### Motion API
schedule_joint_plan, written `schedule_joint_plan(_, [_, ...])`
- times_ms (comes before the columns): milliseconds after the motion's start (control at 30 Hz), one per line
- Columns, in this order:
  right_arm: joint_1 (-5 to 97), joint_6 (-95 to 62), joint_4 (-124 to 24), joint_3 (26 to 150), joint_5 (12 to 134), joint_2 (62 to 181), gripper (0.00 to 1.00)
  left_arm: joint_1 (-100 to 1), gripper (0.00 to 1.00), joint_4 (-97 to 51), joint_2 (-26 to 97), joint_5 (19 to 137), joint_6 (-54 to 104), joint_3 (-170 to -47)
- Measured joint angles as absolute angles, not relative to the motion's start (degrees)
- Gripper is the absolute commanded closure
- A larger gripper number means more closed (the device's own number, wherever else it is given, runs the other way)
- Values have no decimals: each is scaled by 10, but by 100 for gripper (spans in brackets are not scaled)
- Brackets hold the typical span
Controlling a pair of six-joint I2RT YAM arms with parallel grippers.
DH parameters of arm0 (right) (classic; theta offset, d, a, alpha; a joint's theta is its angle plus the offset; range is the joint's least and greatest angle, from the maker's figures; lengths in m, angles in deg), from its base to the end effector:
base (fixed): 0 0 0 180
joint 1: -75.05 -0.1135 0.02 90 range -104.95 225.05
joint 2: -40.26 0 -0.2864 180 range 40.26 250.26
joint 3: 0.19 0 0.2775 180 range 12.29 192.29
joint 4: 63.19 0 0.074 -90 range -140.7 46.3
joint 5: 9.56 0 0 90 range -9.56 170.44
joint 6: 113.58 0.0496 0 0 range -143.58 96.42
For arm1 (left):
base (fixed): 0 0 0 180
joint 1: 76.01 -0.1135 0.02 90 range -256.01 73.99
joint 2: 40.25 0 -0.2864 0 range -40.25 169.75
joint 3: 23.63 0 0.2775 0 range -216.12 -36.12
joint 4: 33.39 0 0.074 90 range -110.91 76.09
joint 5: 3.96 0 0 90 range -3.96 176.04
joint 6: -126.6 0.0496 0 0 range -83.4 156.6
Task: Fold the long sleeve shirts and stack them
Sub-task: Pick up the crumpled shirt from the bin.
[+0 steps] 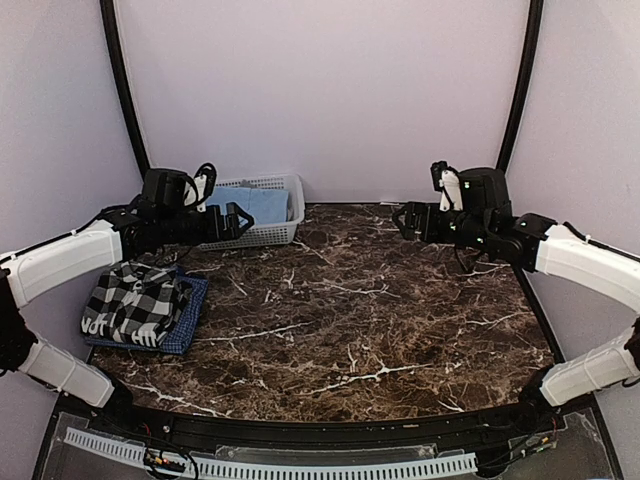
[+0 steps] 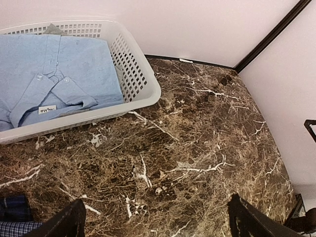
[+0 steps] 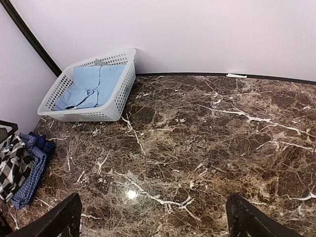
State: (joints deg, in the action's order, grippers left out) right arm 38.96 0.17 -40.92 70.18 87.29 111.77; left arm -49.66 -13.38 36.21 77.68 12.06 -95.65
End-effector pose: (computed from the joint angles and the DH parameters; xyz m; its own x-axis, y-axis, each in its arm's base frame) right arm 0.2618 0.1836 0.3306 -0.4938 0.1349 -0.8591 -0.3251 0.8876 0.3262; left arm 0.3030 -0.1581 0.3195 -0.5690 -0.1767 -0.8031 0.3533 0.8294 -0.4328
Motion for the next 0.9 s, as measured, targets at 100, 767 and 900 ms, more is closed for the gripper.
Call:
schedule_joint_plan(100, [390, 0, -409, 701, 880, 1118, 1, -497, 1, -135, 362, 777, 127, -956])
schedule_joint_plan(767, [390, -21, -435, 675, 919, 1061, 1, -530, 1, -59, 552, 877, 138, -1194])
schedule_joint_plan(900, [389, -22, -436, 669, 918, 1045, 1, -566, 1, -19, 647, 900, 137, -1293])
